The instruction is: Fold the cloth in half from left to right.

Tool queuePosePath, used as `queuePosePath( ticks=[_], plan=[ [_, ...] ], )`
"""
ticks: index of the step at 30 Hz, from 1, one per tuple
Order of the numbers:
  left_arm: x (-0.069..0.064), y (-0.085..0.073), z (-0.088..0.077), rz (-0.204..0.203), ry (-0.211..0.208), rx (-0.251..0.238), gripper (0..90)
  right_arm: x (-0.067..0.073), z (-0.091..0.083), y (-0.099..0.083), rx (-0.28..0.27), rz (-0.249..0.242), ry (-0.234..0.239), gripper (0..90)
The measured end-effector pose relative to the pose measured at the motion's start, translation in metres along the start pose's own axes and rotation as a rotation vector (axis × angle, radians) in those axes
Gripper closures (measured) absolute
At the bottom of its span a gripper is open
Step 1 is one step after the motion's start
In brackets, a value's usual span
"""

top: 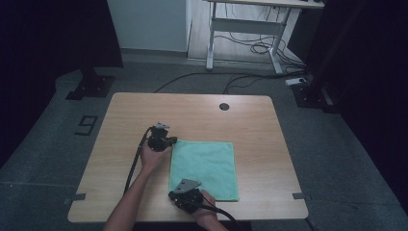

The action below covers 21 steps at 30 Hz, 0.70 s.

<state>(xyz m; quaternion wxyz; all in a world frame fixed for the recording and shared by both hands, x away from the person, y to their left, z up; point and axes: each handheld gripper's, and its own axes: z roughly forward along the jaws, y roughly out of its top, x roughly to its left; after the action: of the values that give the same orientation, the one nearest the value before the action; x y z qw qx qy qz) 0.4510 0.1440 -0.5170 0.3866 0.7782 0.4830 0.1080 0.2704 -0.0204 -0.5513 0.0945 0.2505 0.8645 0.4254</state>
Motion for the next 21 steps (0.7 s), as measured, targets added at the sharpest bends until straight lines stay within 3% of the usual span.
queuePosePath(
  ticks=[6, 13, 21],
  plan=[
    [-0.003, 0.006, -0.010, 0.012, -0.005, -0.019, 90.0, 0.000, -0.005, 0.003, -0.038, 0.011, 0.002, 88.2],
    [-0.006, 0.013, -0.022, 0.023, -0.003, -0.042, 90.0, -0.001, -0.020, 0.007, -0.128, 0.031, 0.015, 87.9],
    [-0.007, 0.018, -0.028, 0.029, -0.001, -0.045, 90.0, -0.003, -0.027, 0.011, -0.161, 0.036, 0.005, 87.9]
  ],
)
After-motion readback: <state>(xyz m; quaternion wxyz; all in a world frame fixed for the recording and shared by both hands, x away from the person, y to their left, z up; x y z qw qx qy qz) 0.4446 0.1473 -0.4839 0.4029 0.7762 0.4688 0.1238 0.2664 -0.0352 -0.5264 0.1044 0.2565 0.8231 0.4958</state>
